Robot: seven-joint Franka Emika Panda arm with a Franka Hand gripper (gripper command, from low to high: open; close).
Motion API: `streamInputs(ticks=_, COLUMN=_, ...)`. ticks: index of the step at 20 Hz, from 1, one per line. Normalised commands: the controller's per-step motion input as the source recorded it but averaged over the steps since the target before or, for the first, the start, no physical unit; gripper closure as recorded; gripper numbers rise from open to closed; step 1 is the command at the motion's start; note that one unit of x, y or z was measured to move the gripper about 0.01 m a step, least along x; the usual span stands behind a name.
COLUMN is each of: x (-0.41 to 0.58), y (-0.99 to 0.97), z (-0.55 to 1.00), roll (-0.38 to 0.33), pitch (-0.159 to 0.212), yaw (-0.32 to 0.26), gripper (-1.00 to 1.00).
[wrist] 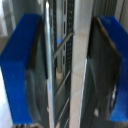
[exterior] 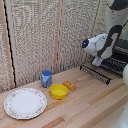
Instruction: Position your gripper near the tray handle while precisely lining it up. Firmly yet gently grip the handle, ensuring a strong hold. Slide the tray into the oven in a steady manner until it's entirely inside. Relinquish the handle as it sits within the oven and extract your gripper with care.
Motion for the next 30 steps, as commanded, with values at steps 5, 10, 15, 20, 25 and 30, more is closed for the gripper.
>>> streamInputs(ticks=5, x=0.008, y=-0.63, z=0.26, roll=0.07, pitch=-0.003, yaw=-0.01, gripper=-1.0)
streamInputs(ticks=10, x=0.041, y=-0.08, z=0.2, roll=0.05, pitch=-0.017, yaw=-0.046, gripper=-1.0)
streamInputs(ticks=15, x=0.099, y=0.07, z=0.27, roll=-0.003, pitch=-0.006, yaw=-0.042, gripper=-1.0)
streamInputs(ticks=20, x=0.245, y=0.39, z=0.24, roll=-0.018, pitch=0.0, yaw=-0.021, gripper=-1.0)
streamInputs(ticks=25, x=0.273, y=0.32, z=0.39, roll=0.039, pitch=-0.002, yaw=-0.026, gripper=-1.0)
streamInputs(ticks=30, x=0.284, y=-0.03, z=0.4, roll=0.066, pitch=0.007, yaw=-0.179, gripper=-1.0)
